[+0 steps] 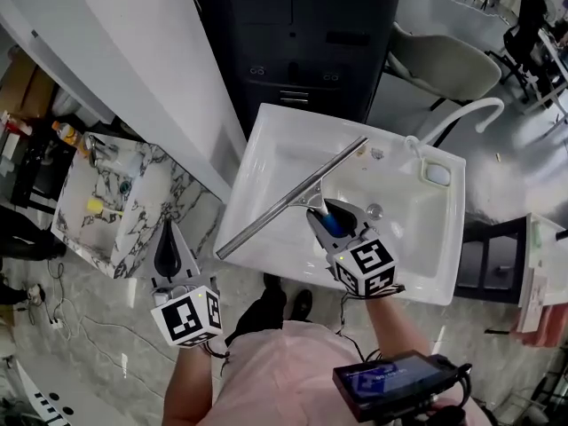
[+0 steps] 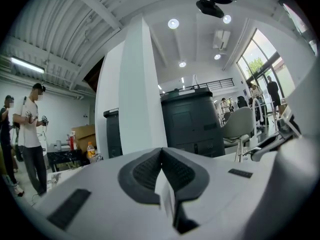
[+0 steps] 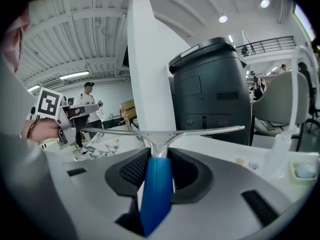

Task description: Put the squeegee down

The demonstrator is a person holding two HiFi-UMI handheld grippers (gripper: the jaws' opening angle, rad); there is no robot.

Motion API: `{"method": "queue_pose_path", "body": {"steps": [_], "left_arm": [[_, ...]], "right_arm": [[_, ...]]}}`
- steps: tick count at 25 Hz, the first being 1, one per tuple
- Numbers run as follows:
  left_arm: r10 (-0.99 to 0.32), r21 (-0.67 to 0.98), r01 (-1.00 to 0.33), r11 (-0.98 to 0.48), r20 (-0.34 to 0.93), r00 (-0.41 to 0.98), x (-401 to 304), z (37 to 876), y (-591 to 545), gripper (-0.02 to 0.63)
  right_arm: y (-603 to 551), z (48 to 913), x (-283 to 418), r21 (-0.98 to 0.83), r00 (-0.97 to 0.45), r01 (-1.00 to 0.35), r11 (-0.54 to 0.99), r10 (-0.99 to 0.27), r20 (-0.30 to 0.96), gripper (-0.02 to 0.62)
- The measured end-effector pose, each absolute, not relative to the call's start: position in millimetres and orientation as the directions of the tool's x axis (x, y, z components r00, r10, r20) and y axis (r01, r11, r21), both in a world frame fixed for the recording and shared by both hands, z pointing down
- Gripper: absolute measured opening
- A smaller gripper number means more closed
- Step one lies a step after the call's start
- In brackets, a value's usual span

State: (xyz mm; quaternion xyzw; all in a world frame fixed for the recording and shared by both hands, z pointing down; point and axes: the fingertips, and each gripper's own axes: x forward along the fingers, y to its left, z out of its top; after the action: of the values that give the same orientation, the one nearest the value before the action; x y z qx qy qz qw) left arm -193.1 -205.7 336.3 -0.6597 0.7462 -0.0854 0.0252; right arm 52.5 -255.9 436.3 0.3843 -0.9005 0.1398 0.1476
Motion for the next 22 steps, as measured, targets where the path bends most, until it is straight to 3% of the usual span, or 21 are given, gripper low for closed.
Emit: {"method": "queue_pose_path", "body": {"steps": [22], "left_arm": [[-0.973, -0.195, -0.975, 0.11, 0.179, -0.146, -219.2, 377.5, -217.2, 0.009]], "right_arm": [[-228.6, 546.1, 17.5, -0.273, -0.736, -0.614, 0.74, -0.413, 0.537, 0.12]]}}
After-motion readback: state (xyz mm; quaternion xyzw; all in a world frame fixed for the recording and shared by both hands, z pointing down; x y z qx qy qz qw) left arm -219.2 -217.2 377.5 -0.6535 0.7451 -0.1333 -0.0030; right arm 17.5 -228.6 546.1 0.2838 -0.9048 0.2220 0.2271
